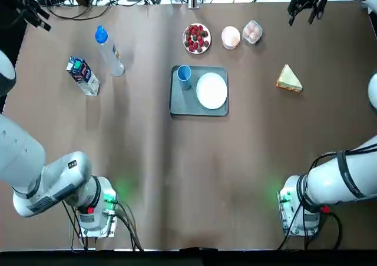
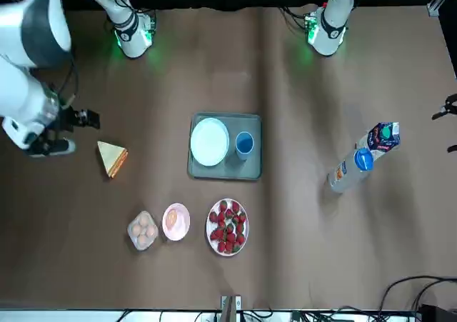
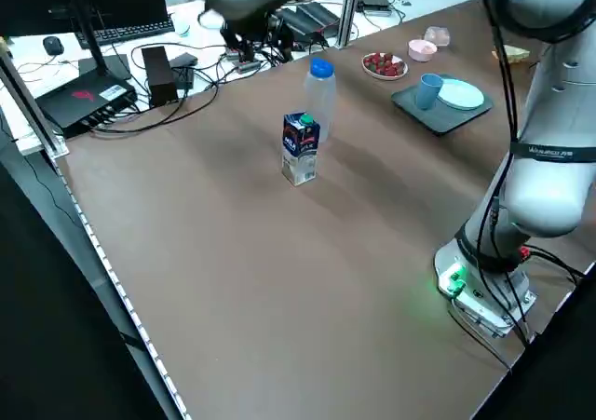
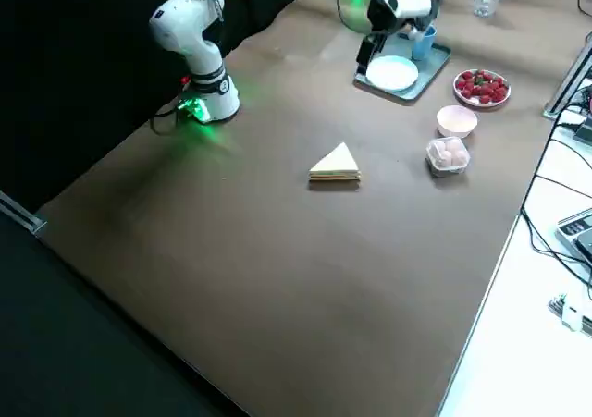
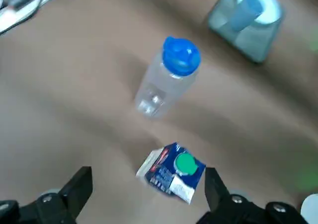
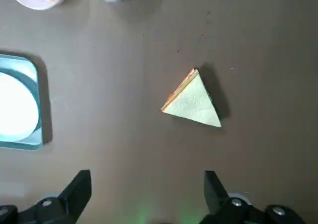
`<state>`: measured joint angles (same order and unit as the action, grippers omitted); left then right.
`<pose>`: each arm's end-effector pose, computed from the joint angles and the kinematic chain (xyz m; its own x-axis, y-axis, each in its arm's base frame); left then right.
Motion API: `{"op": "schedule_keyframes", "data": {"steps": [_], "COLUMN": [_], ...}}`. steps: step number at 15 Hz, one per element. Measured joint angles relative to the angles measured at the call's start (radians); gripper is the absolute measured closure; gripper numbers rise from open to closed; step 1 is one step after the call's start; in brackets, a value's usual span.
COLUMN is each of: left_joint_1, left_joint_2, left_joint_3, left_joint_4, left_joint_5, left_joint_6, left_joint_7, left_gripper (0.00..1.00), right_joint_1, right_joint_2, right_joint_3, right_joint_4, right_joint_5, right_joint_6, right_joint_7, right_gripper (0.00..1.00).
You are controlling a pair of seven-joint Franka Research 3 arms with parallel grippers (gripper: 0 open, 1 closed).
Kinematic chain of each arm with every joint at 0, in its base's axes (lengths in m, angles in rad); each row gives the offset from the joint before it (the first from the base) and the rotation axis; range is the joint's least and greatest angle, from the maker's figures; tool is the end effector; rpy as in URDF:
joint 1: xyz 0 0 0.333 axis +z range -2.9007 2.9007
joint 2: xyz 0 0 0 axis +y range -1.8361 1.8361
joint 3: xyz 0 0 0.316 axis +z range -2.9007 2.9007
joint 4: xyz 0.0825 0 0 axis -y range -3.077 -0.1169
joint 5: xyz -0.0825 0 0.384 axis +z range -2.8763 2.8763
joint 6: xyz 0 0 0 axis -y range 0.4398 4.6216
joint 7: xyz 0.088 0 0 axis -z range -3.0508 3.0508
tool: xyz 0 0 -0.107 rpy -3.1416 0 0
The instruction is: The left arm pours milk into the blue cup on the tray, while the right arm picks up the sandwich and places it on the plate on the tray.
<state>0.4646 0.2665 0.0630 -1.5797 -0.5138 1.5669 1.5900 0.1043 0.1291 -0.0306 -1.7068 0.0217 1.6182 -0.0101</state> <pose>0.5585 0.2600 0.4767 0.5400 -0.7024 0.4637 -0.8410 -0.4711 0.2659 0.5757 0.0455 0.4913 0.9731 0.0803 -0.2157 0.0780 -0.9968 -0.0192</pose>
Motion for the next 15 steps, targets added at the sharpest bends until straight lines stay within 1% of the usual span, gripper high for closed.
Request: {"op": "schedule_keyframes", "data": {"steps": [2,4,5,7,9,12,13,15], "left_joint_1": [0.029,0.048,0.059,0.096,0.140,0.189,0.196,0.198], "left_joint_2": [0.061,0.127,0.156,0.215,0.252,0.278,0.286,0.306], "left_joint_3": [0.000,-0.001,-0.001,-0.001,-0.001,-0.001,-0.001,-0.001], "left_joint_4": [-0.003,-0.003,-0.003,-0.003,-0.001,0.002,0.002,0.002], "left_joint_5": [-0.081,-0.164,-0.206,-0.271,-0.283,-0.283,-0.283,-0.283], "left_joint_6": [-0.023,-0.028,-0.037,-0.082,-0.140,-0.268,-0.290,-0.301], "left_joint_7": [0.118,0.278,0.356,0.499,0.592,0.730,0.785,0.851], "left_gripper": [0.00,0.00,0.00,0.00,0.00,0.00,0.00,0.00], "right_joint_1": [-0.003,-0.023,-0.044,-0.102,-0.153,-0.193,-0.204,-0.231], "right_joint_2": [0.046,0.091,0.113,0.152,0.179,0.227,0.252,0.300], "right_joint_3": [-0.001,-0.003,-0.004,-0.009,-0.013,-0.013,-0.013,-0.014], "right_joint_4": [-0.031,-0.076,-0.095,-0.108,-0.108,-0.096,-0.083,-0.054], "right_joint_5": [0.006,0.022,0.055,0.130,0.161,0.165,0.166,0.166], "right_joint_6": [0.054,0.140,0.174,0.201,0.204,0.213,0.216,0.217], "right_joint_7": [-0.001,-0.047,-0.102,-0.242,-0.351,-0.454,-0.491,-0.566], "right_gripper": [0.00,0.00,0.00,0.00,0.00,0.00,0.00,0.01]}}
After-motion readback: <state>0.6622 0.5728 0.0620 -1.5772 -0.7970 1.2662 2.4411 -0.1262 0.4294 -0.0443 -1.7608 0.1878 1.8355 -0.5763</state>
